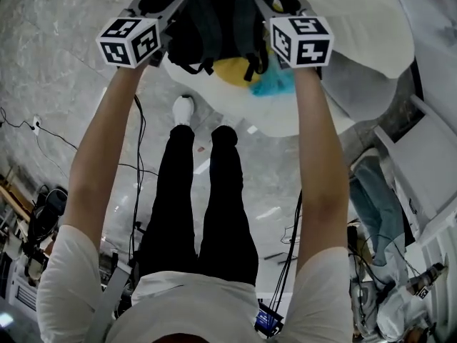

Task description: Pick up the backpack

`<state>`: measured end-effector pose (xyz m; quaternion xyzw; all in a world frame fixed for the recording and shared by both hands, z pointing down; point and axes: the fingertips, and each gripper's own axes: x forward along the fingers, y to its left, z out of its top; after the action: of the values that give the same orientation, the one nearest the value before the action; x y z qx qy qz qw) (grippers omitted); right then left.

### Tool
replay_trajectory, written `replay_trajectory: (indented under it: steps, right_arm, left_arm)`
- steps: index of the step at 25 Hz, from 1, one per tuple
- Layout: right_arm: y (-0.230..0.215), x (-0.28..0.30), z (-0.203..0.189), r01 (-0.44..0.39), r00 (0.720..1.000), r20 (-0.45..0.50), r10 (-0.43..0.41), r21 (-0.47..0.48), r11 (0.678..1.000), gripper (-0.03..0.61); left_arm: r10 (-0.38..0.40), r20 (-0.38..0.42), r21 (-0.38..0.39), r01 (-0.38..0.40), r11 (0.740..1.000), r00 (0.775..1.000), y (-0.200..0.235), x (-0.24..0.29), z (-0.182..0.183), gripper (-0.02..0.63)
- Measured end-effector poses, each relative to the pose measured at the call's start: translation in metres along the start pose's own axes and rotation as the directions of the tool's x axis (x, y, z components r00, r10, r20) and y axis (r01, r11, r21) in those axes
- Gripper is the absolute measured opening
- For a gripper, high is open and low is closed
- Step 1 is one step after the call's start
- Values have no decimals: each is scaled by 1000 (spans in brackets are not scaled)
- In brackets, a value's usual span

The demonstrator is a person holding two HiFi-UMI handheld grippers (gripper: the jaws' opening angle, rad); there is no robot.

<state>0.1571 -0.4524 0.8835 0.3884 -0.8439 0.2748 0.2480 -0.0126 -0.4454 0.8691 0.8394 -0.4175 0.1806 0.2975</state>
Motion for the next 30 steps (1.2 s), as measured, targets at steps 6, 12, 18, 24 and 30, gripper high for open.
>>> replay_trajectory:
  steps: [6,12,18,24,30]
  right_arm:
    - [-5,26,6,-16,1000,-24,15,-25,1000,196]
    - [-9,46,4,-16,999,-50,14,-35,999,200]
    - [-6,51,8,-30,999,-32,31,32,999,175]
    - [-4,37,12,-32,999,-41,35,61,998,102]
    - [7,26,18,-39,998,-41,42,77,996,63]
  left_arm:
    - [-31,-23,20,31,999,999,0,10,-5,169]
    - [-49,-18,5,49,999,999,1,14,-8,169]
    - [-55,-25,54,56,997,998,-1,15,-5,90]
    - [-78,-16,65,79,995,997,-8,8,4,48]
    - [-96,-4,48,96,994,995,-13,-4,13,38]
